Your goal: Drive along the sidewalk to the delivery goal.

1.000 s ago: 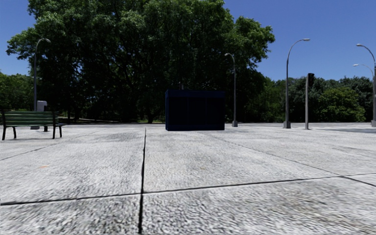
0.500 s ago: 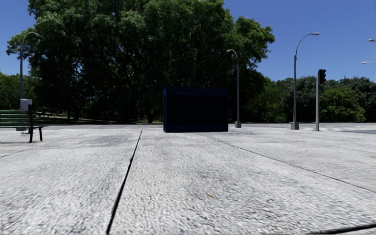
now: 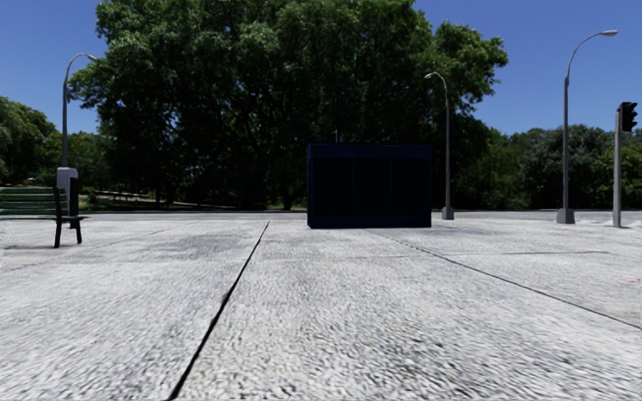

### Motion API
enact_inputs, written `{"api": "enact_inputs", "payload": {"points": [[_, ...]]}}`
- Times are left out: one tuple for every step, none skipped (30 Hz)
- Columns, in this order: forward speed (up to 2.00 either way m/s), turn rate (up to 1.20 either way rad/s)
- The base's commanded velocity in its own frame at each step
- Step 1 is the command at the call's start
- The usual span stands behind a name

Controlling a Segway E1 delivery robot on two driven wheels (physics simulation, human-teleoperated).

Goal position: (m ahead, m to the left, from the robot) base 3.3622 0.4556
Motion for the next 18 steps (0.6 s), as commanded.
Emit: {"api": "enact_inputs", "payload": {"points": [[1.88,0.4],[1.88,0.4],[1.88,0.4],[1.87,0.4],[1.87,0.4],[1.87,0.4],[1.87,0.4],[1.87,0.4],[1.87,0.32],[1.87,0.29],[1.87,0.28],[1.87,0.28],[1.87,0.28],[1.87,0.21],[1.87,0.0],[1.87,0.0],[1.87,0.0],[1.87,0.0]]}}
